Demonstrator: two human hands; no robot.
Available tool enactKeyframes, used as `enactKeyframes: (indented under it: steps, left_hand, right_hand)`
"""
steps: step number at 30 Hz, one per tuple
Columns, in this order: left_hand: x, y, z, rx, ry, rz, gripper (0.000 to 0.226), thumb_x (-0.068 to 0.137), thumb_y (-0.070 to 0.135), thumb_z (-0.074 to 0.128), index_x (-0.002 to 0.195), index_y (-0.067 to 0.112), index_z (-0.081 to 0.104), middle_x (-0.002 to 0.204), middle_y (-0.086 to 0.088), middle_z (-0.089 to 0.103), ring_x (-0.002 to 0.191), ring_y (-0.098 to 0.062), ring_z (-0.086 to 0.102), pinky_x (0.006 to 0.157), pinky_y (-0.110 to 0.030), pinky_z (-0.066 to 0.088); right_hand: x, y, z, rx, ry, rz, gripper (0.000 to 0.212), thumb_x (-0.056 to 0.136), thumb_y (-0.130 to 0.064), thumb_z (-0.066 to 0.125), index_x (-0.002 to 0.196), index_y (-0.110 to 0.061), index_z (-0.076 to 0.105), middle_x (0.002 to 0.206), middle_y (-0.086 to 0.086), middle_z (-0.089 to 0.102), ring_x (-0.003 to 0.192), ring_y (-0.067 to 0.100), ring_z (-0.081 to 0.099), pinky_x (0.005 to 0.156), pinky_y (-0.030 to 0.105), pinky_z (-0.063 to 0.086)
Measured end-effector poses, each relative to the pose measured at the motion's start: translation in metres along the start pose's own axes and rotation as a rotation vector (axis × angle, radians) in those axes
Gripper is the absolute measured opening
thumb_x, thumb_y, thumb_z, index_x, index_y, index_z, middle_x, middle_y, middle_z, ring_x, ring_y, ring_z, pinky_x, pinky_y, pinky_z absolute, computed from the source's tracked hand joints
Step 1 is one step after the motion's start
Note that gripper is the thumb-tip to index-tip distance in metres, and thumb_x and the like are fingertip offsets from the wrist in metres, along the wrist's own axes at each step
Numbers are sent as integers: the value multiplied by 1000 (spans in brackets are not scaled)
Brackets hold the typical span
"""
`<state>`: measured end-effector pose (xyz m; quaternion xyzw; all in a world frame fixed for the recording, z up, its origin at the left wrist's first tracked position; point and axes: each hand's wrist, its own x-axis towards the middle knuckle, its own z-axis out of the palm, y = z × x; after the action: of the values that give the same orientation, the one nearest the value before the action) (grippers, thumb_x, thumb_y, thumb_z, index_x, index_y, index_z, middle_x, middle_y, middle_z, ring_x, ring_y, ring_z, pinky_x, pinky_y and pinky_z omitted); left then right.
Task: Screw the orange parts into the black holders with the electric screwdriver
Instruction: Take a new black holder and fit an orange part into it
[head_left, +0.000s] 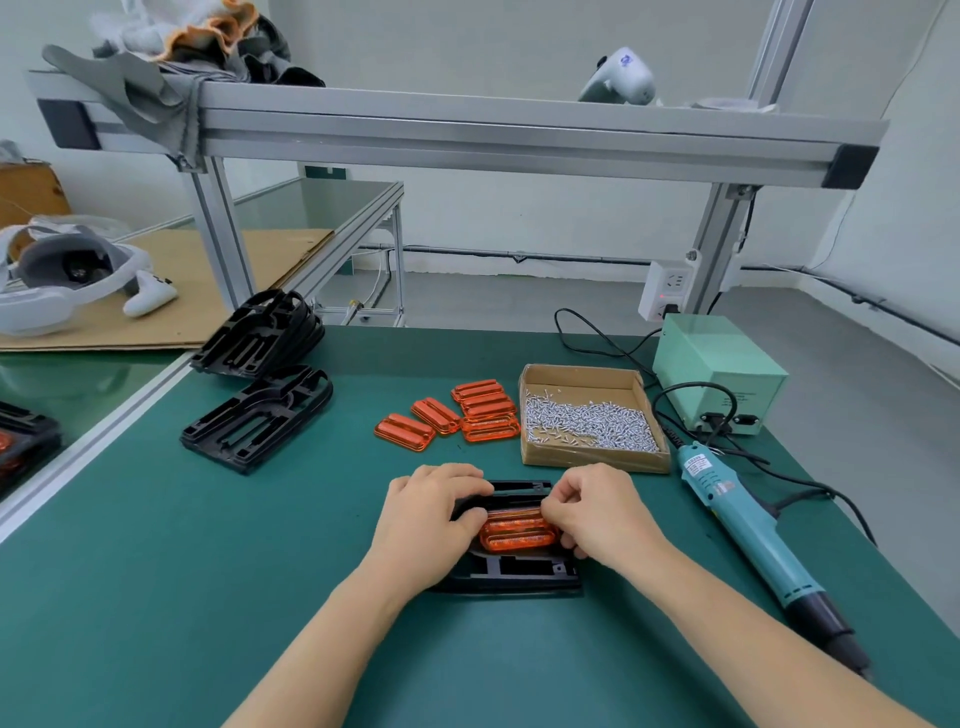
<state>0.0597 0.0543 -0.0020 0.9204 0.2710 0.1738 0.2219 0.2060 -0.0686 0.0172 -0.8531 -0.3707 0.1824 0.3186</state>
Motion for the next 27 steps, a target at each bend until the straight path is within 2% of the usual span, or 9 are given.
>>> enactKeyframes:
  steps: [3, 5, 7, 10, 15, 18, 22, 24, 27]
  left_hand:
    - [-1, -1, -7, -30, -143, 28, 47, 77, 51, 68, 122, 39, 59, 140, 23, 40, 130, -1, 30, 110, -29, 12]
    - [0, 1, -9, -32, -184, 28, 47, 74, 53, 70, 118, 39, 61, 141, 20, 38, 131, -3, 28, 110, -30, 11]
    - [1, 3, -10, -34, -177, 23, 43, 74, 52, 70, 114, 38, 63, 141, 19, 39, 130, -3, 28, 109, -30, 11]
    - [0, 4, -9, -15, -170, 27, 40, 78, 51, 68, 115, 36, 64, 142, 18, 39, 131, -4, 28, 109, -30, 11]
    - [0, 4, -9, 55, -168, 32, 29, 89, 38, 59, 117, 38, 63, 145, 17, 37, 134, -7, 28, 112, -34, 13]
    - [3, 7, -8, 66, -152, 6, 26, 88, 34, 61, 113, 40, 65, 143, 16, 40, 130, -9, 33, 109, -34, 18]
    - [4, 9, -7, 55, -150, -20, 23, 87, 31, 63, 107, 42, 68, 142, 17, 42, 127, -9, 36, 106, -34, 19]
    - [3, 9, -7, 41, -143, -14, 20, 88, 29, 62, 101, 42, 70, 142, 17, 41, 128, -9, 34, 107, -34, 18]
    - [2, 9, -7, 48, -166, -1, 20, 89, 29, 60, 101, 43, 70, 144, 16, 39, 132, -9, 29, 109, -35, 14]
  right_hand:
    - [1, 3, -2, 23, -52, -27, 11, 89, -18, 65, 78, -17, 66, 66, -1, 66, 51, 7, 61, 50, 24, 55]
    - [1, 5, -8, 66, -146, -42, 3, 88, -21, 68, 89, -18, 68, 71, -1, 66, 55, 7, 60, 49, 22, 52]
    - [3, 5, -11, 53, -206, -41, 10, 87, -22, 70, 96, -18, 69, 74, 2, 66, 55, 8, 59, 47, 20, 49]
    - [6, 2, -8, -29, -196, -30, 3, 89, -22, 68, 91, -20, 66, 78, 8, 70, 56, 13, 62, 48, 21, 51]
    - [8, 1, -8, -91, -182, -69, 2, 89, -25, 68, 89, -23, 67, 75, 1, 69, 55, 9, 60, 49, 20, 51]
    - [7, 10, -26, -67, -79, -85, 6, 89, -27, 67, 93, -31, 66, 82, -8, 68, 60, 4, 63, 58, 21, 53]
    - [1, 27, -45, -5, 59, -29, 10, 86, -24, 68, 83, -33, 67, 74, -9, 65, 61, 6, 62, 66, 27, 53]
    - [-5, 35, -47, -60, 80, -16, 6, 86, -24, 69, 89, -30, 70, 73, -11, 65, 68, 5, 60, 68, 24, 49]
    - [-17, 46, -54, -214, 176, 12, 17, 88, -29, 65, 104, -28, 68, 81, -15, 62, 80, 8, 58, 71, 28, 46]
